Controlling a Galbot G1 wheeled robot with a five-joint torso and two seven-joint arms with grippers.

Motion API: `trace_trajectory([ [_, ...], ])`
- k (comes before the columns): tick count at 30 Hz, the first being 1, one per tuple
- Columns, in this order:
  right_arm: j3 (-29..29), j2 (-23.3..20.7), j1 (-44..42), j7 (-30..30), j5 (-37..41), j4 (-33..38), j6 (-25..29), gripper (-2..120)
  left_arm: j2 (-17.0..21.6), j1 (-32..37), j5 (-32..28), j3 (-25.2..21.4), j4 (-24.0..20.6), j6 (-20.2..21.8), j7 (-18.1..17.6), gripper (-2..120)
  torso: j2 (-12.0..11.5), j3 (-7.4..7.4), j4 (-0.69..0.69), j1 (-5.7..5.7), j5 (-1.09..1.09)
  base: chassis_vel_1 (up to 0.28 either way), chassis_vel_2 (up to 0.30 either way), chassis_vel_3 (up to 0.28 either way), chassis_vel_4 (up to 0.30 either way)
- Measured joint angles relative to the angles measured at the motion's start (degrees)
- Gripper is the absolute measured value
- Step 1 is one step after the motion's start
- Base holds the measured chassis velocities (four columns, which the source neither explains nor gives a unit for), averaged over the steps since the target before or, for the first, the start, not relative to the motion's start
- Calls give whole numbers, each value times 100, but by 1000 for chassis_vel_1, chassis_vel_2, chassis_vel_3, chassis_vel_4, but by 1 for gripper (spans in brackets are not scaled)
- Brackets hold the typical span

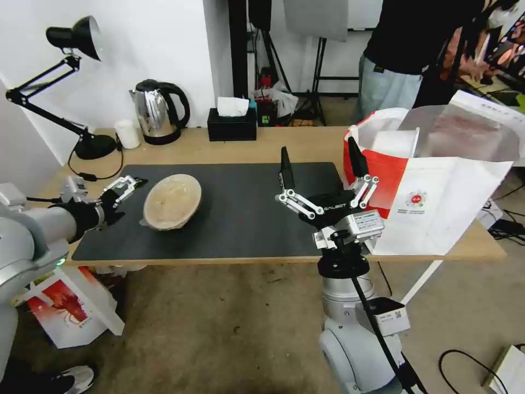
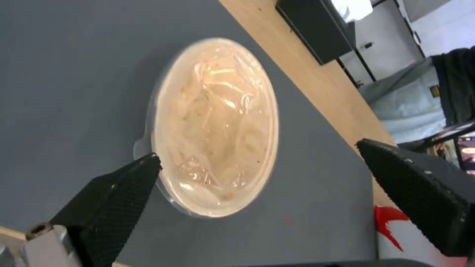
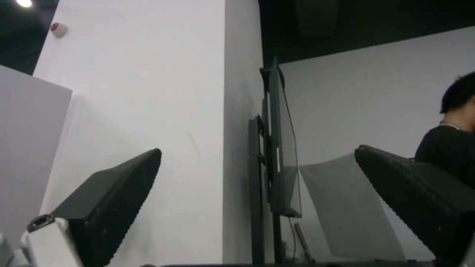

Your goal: Pick up the trash from the table and place it into the takeout bag.

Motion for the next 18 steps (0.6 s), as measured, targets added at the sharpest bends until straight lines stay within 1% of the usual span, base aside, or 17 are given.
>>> trace_trajectory([
  [5,5,5,0,0,-3,-5,1,100,-108,-36,-44,152,76,74,1,100,0,0,0,0,-1,0,0,0,0],
  [12,19,-11,5,1,-3,-12,1,100,-134,-93,-29,317,137,96,2,100,0,0,0,0,0,0,0,0,0],
  [18,44,-18,11,2,0,-12,1,100,-169,-195,14,553,230,125,6,100,0,0,0,0,-1,0,0,0,0],
])
